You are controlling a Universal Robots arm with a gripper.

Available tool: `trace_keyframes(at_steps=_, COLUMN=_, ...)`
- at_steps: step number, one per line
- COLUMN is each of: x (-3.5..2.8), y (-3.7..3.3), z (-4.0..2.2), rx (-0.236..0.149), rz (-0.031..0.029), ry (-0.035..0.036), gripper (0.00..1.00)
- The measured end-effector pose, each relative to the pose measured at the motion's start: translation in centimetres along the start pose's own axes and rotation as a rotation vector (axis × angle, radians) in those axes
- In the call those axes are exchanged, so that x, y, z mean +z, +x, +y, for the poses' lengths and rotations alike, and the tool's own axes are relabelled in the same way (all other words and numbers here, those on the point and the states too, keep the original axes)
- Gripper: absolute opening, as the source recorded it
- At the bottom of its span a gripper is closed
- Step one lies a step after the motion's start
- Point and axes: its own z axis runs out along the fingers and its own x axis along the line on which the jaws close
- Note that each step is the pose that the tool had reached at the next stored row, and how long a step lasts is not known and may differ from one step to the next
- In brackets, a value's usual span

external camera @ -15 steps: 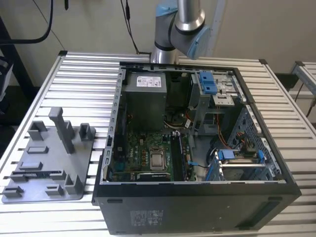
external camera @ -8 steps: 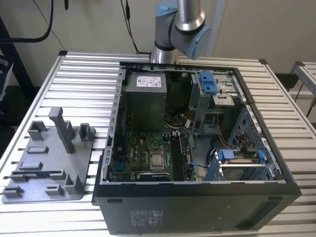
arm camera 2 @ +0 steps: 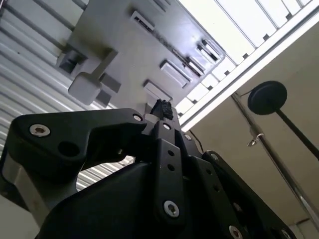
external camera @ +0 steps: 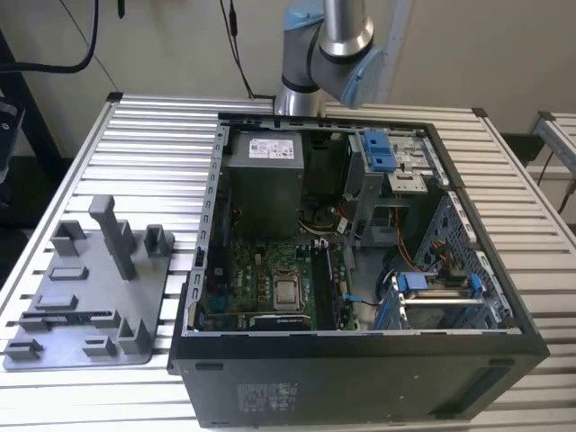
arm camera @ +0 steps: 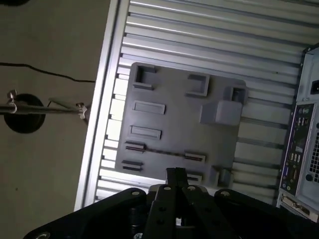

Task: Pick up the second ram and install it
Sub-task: 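Pick up the second ram and move it above second insertion slot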

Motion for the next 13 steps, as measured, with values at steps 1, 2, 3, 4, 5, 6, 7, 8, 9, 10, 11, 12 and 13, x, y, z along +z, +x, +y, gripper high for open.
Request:
trace_keyframes(at_steps=1, x=0.0, y=0.0, z=0.0, rx=-0.015, rz=0.0012, ry=-0.0001, gripper=0.11)
trace_keyframes(at_steps=2, x=0.0, y=0.0, z=0.0, rx=-0.031, rz=0.0025, ry=-0.0002, gripper=0.11)
trace_keyframes(at_steps=3, x=0.0, y=0.0, z=0.0, rx=-0.047, rz=0.0038, ry=-0.0004, gripper=0.11)
trace_keyframes(at_steps=4, x=0.0, y=0.0, z=0.0, rx=-0.064, rz=0.0052, ry=-0.0005, gripper=0.11)
trace_keyframes(at_steps=5, x=0.0, y=0.0, z=0.0, rx=-0.08, rz=0.0066, ry=-0.0006, gripper=0.11)
trace_keyframes(at_steps=6, x=0.0, y=0.0, z=0.0, rx=-0.097, rz=0.0079, ry=-0.0007, gripper=0.11)
trace_keyframes(at_steps=7, x=0.0, y=0.0, z=0.0, rx=-0.115, rz=0.0094, ry=-0.0008, gripper=0.11)
trace_keyframes(at_steps=8, x=0.0, y=0.0, z=0.0, rx=-0.132, rz=0.0108, ry=-0.001, gripper=0.11)
trace_keyframes(at_steps=9, x=0.0, y=0.0, z=0.0, rx=-0.149, rz=0.0122, ry=-0.0011, gripper=0.11)
trace_keyframes(at_steps=10, x=0.0, y=0.0, z=0.0, rx=-0.166, rz=0.0135, ry=-0.0012, gripper=0.11)
trace_keyframes(at_steps=11, x=0.0, y=0.0, z=0.0, rx=-0.182, rz=0.0149, ry=-0.0014, gripper=0.11)
trace_keyframes(at_steps=12, x=0.0, y=0.0, z=0.0, rx=-0.199, rz=0.0163, ry=-0.0015, gripper=0.11)
trace_keyframes(at_steps=13, x=0.0, y=0.0, z=0.0, rx=-0.216, rz=0.0175, ry=-0.0016, gripper=0.11)
